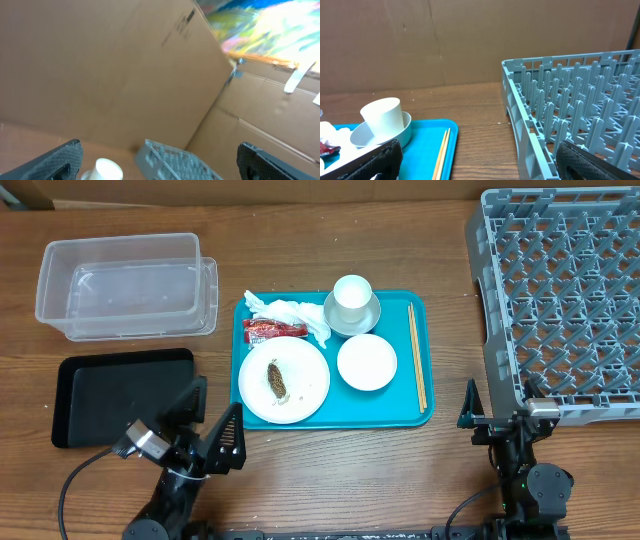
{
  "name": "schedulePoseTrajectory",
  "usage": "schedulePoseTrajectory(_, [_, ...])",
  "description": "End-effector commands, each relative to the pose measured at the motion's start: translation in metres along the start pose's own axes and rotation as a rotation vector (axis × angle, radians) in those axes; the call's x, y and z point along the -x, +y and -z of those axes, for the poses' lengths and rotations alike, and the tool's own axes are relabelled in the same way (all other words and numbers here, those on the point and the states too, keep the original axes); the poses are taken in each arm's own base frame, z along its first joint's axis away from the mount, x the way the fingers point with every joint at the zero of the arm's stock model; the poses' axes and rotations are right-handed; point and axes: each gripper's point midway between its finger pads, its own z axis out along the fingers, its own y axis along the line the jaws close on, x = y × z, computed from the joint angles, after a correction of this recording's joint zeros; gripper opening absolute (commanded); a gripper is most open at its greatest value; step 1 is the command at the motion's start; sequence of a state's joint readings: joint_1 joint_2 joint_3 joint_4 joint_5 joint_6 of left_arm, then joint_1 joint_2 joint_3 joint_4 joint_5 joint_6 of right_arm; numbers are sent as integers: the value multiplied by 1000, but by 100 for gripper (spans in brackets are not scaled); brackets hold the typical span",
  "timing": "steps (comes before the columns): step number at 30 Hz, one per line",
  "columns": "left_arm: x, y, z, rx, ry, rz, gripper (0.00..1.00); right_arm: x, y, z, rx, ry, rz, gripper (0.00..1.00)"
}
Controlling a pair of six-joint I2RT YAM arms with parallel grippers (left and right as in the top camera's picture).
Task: Sort waste into correct bins and load items into the dishwasher
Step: 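Reach the left gripper over the teal tray to the white napkin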
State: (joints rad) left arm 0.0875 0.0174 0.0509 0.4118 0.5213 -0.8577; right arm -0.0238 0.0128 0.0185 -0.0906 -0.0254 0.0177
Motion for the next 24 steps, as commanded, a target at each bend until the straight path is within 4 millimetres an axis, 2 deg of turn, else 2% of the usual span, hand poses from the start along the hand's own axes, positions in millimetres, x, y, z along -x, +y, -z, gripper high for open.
schedulePoseTrajectory(1, [18,-31,-8,-38,64,-72,100,-1,-1,0,-5,-6,8,100])
schedulePoseTrajectory(3, [24,-34,-17,8,133,-99,100,-1,-1,0,-5,-6,8,100])
schedulePoseTrajectory(6, [31,-42,-48,34,360,-137,100,-1,-1,0,-5,-6,8,100])
schedulePoseTrajectory(10, [32,-40,-84,33,625,-71,100,-1,-1,0,-5,-6,8,100])
schedulePoseTrajectory(14, [34,-32,-118,4,745,79,100,-1,-1,0,-5,-6,8,100])
schedulePoseTrajectory(16, [26,-41,-125,-112,825,202,100,-1,-1,0,-5,-6,8,100])
schedulePoseTrajectory(19, [18,-42,-145,-252,859,234,100,-1,-1,0,-5,-6,8,100])
schedulePoseTrajectory(21, [3,-31,-156,-180,888,263,100,-1,-1,0,-5,-6,8,100])
schedulePoseTrajectory(24, [-27,-3,-170,77,937,214,100,-1,-1,0,-5,-6,8,100])
